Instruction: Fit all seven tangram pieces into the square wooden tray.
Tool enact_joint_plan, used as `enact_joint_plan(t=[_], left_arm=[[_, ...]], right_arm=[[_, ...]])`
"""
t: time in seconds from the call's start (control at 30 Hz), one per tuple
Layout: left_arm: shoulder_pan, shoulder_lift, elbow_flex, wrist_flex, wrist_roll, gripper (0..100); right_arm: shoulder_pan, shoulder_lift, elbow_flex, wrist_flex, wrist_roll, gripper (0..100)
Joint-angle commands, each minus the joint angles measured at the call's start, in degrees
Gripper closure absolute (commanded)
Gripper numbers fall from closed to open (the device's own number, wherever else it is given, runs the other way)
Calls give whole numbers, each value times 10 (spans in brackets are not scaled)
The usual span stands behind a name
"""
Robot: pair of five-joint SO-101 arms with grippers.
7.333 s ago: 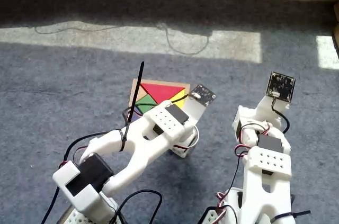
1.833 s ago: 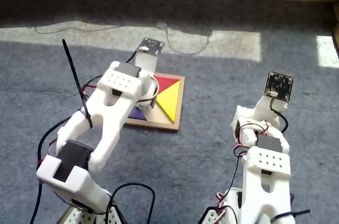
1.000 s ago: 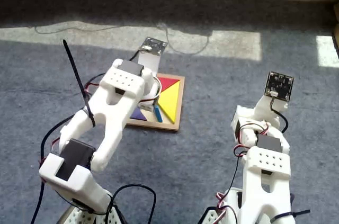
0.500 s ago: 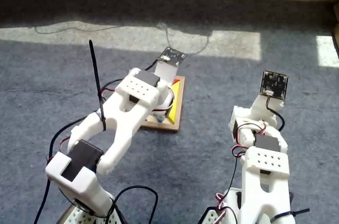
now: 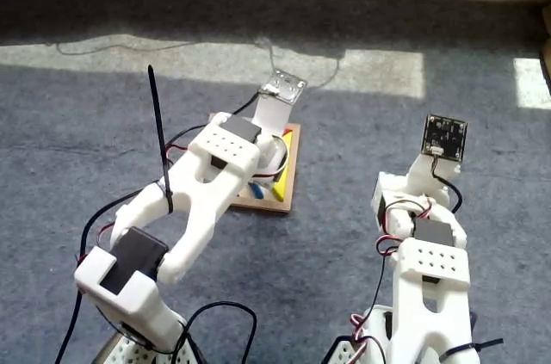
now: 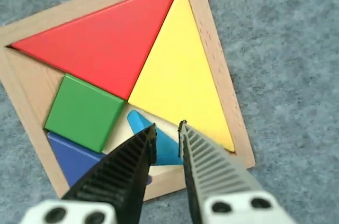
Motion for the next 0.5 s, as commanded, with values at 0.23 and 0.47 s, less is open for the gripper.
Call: enact_joint_plan(t=[0.23, 0.47], left_arm=[[-1, -88, -5, 48, 1, 912], [-17, -161, 64, 73, 0, 912]], right_arm=[[-4, -14, -7, -12, 9, 988], [-4, -14, -7, -12, 10, 988]])
